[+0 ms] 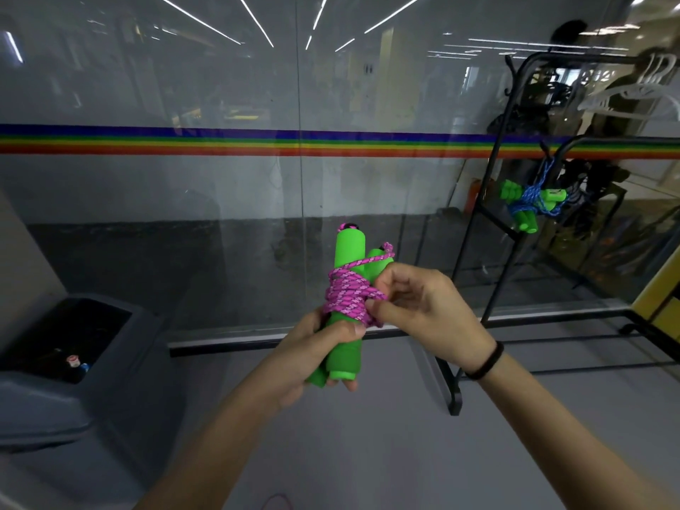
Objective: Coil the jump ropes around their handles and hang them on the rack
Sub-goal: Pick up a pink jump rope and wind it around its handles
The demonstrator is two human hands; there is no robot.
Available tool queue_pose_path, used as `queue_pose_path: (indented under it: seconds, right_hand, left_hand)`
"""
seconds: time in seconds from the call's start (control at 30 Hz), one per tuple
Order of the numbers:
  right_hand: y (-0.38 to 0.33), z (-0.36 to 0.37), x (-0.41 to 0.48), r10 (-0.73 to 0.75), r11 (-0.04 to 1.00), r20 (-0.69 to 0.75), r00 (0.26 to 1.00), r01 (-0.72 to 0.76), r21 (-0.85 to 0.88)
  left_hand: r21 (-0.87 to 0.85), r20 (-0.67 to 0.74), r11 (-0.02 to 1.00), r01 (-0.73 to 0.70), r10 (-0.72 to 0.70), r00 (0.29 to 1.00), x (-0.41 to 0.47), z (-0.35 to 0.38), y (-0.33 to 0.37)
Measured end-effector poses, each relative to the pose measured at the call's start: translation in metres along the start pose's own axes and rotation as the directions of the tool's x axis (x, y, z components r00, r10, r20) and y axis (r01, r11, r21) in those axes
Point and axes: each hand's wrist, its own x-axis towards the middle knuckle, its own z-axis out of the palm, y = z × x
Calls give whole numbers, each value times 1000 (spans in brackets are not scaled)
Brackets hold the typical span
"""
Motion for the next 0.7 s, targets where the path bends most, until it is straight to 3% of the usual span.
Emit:
queue_pose_path:
  seconds: [0.07, 0.13, 0.27, 0.43, 0.6, 0.7]
  right_hand:
    - [1, 9, -2, -94, 971, -112, 989, 66, -231]
    - [-1, 14, -3, -141, 951, -177, 974, 84, -296]
    - [-1, 9, 1, 24, 999, -55, 998, -23, 31]
    - [-3, 10, -1, 180, 876, 77, 981, -196, 441]
    - [-4, 12, -1, 247, 847, 124, 961, -277, 455]
    - [-7, 15, -3, 212, 908, 26, 977, -207, 364]
  left_hand:
    - [-18, -8, 1000, 24, -24, 1000, 0, 1, -2]
    - [-43, -22, 999, 25, -26, 999, 1, 2, -5]
    - [-81, -65, 997, 17, -23, 998, 2, -3, -9]
    - [40, -68, 998, 55, -52, 996, 1, -8, -9]
    - [73, -80, 996, 51, -45, 996, 6, -9, -10]
    - [90, -110, 996, 13, -3, 994, 8, -4, -14]
